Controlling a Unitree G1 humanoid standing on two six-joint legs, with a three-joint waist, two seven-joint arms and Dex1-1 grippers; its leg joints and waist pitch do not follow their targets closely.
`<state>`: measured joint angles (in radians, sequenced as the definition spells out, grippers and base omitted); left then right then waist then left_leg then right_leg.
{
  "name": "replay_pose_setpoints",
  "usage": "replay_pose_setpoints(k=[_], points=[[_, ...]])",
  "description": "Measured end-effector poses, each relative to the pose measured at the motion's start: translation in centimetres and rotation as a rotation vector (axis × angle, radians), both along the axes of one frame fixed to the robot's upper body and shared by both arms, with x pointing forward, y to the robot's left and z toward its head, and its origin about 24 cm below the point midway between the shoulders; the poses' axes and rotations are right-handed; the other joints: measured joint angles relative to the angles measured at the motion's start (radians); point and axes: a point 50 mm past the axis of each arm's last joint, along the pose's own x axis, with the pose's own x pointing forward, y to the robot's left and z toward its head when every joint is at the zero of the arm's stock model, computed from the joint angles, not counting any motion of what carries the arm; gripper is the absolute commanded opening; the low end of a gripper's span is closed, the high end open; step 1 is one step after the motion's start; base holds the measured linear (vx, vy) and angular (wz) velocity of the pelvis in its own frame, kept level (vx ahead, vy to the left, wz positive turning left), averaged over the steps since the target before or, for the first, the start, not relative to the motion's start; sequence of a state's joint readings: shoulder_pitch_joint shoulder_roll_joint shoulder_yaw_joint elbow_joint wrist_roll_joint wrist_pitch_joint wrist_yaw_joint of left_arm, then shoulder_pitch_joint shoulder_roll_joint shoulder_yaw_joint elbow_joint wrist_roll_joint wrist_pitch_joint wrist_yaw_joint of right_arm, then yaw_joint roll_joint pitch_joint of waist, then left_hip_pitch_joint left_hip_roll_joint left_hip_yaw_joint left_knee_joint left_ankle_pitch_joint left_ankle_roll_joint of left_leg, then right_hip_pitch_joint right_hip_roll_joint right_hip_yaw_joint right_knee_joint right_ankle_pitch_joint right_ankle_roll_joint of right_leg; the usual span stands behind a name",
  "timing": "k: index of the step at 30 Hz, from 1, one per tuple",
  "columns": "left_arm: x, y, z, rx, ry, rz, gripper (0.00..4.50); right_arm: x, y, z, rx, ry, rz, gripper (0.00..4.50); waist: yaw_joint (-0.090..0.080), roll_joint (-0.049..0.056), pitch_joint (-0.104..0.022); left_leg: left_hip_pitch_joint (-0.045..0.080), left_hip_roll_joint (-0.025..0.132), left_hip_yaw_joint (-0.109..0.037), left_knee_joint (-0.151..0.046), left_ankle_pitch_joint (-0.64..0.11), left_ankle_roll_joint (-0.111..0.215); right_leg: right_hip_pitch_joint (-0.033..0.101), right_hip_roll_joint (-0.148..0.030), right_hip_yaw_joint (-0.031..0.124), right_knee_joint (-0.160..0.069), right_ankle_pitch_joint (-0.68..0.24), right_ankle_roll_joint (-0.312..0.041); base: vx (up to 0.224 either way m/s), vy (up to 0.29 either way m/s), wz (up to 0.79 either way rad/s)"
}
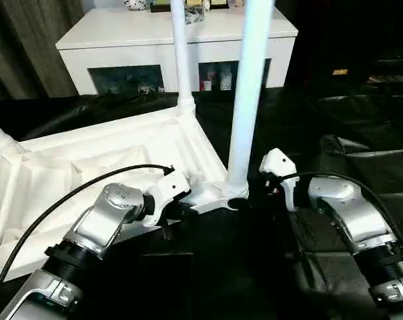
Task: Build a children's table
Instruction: Rotate leg to tighten
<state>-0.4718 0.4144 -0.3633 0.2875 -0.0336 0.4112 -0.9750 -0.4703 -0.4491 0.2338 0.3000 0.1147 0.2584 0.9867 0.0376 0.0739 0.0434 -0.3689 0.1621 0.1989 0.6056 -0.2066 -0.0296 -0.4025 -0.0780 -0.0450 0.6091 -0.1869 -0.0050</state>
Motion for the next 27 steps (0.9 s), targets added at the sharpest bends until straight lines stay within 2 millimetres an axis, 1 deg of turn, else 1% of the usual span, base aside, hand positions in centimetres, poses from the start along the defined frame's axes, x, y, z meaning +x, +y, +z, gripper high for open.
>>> replay_pose_setpoints(k=[5,10,18,23,24,27], points=[[-0.1,0.1,-0.2,-0.06,-0.044,0.025,0.08,0.7,0.2,-0.1,0.004,-0.003,-0.023,4.25,-0.001,0.001,0.0,-0.001,0.0,0.0,0.0,0.0,0.0,0.0,0.0,0.0,0.0,0.0,0.0,0.0,0.0,0.0],[-0.3,0.2,-0.3,-0.077,-0.065,0.026,0.08,0.7,0.3,-0.4,0.009,0.006,-0.024,4.25,0.0,0.001,0.0,-0.001,0.0,0.0,0.0,0.0,0.0,-0.001,0.0,0.0,-0.001,0.0,0.0,0.0,0.0,0.0],[-0.5,0.3,-0.4,-0.096,-0.078,0.037,0.08,1.0,0.4,-0.9,0.017,0.022,-0.029,4.25,-0.002,0.001,0.0,0.0,0.0,0.0,0.0,0.0,0.0,-0.001,0.0,0.0,0.0,0.0,0.0,0.0,0.0,0.0],[-0.5,0.3,-0.4,-0.098,-0.078,0.035,0.08,1.4,0.9,-0.6,0.028,0.013,-0.021,4.25,-0.001,0.001,0.0,-0.001,0.0,0.001,0.0,0.0,0.0,-0.001,0.0,0.0,0.0,0.0,0.0,0.0,0.0,0.0],[-0.5,0.3,-0.4,-0.098,-0.078,0.034,0.02,1.5,1.0,-0.5,0.031,0.012,-0.02,4.07,-0.001,0.001,0.0,-0.001,0.0,0.001,0.0,0.0,0.0,-0.001,0.0,0.0,0.0,0.0,0.0,0.0,0.0,0.0],[-0.5,0.3,-0.4,-0.098,-0.077,0.032,0.02,1.6,1.1,-0.8,0.047,0.022,-0.025,4.07,-0.001,0.001,0.0,-0.001,0.0,0.001,0.0,0.0,0.0,-0.001,0.0,0.0,0.0,0.0,0.0,0.0,0.0,0.0]])
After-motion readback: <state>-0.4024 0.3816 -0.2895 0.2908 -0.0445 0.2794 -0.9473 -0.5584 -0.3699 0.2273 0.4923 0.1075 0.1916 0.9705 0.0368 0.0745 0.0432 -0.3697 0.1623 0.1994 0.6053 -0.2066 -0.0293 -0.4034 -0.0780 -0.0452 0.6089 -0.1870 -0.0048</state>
